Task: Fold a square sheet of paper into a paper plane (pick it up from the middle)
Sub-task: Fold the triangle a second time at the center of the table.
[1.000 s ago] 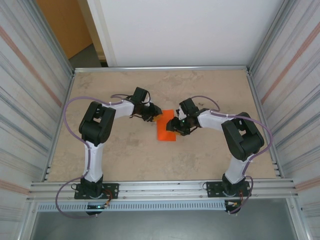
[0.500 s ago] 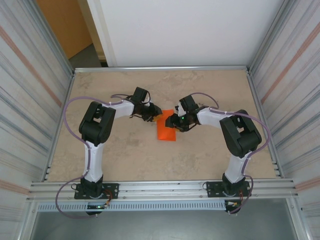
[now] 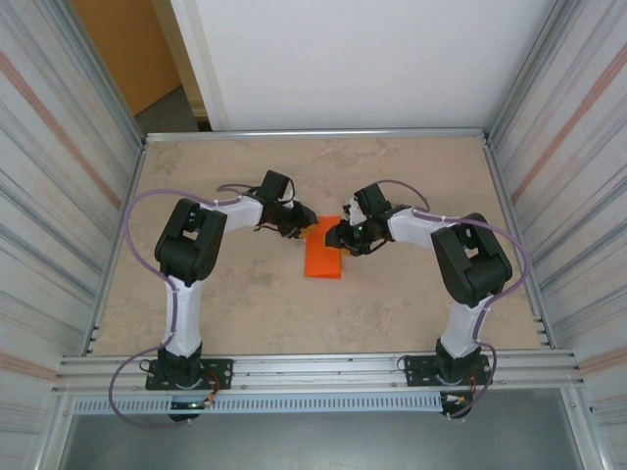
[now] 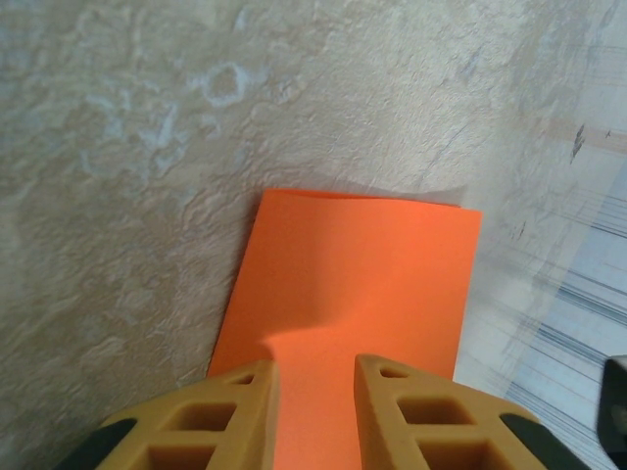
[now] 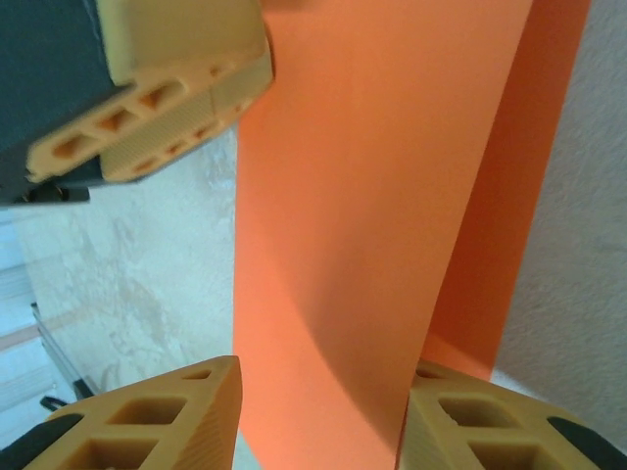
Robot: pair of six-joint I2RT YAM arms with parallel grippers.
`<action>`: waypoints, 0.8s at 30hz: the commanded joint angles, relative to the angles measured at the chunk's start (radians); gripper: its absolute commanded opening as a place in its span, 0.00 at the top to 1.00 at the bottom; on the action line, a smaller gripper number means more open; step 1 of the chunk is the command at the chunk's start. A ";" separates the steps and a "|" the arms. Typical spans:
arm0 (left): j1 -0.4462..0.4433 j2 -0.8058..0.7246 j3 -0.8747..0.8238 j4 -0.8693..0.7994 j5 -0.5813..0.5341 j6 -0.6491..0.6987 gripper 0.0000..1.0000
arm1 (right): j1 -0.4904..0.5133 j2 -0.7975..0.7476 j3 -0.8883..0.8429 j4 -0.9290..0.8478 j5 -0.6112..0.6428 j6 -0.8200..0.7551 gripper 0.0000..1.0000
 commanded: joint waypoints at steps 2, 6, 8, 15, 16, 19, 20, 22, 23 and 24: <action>0.010 0.043 -0.025 -0.114 -0.047 0.004 0.73 | -0.002 -0.033 -0.044 -0.013 -0.058 0.055 0.64; 0.011 0.040 -0.031 -0.114 -0.049 0.004 0.73 | 0.001 -0.050 -0.079 -0.006 -0.094 0.094 0.69; 0.011 0.037 -0.035 -0.111 -0.050 0.005 0.73 | 0.004 -0.057 -0.096 -0.003 -0.102 0.110 0.72; 0.013 0.034 -0.041 -0.106 -0.050 0.003 0.73 | 0.012 -0.099 -0.144 0.008 -0.097 0.156 0.79; 0.013 0.035 -0.041 -0.105 -0.049 0.004 0.73 | 0.015 -0.102 -0.150 0.011 -0.095 0.161 0.80; 0.015 0.030 -0.041 -0.107 -0.050 0.007 0.73 | 0.016 -0.112 -0.161 0.007 -0.086 0.172 0.87; 0.017 0.028 -0.039 -0.108 -0.050 0.013 0.73 | 0.016 -0.115 -0.163 0.000 -0.078 0.175 0.92; 0.024 0.022 -0.038 -0.112 -0.050 0.023 0.73 | 0.015 -0.122 -0.163 -0.018 -0.065 0.180 0.94; 0.029 0.016 -0.038 -0.108 -0.045 0.028 0.73 | 0.014 -0.129 -0.165 -0.024 -0.060 0.181 0.95; 0.032 0.009 -0.040 -0.096 -0.036 0.035 0.73 | 0.012 -0.136 -0.167 -0.030 -0.052 0.182 0.96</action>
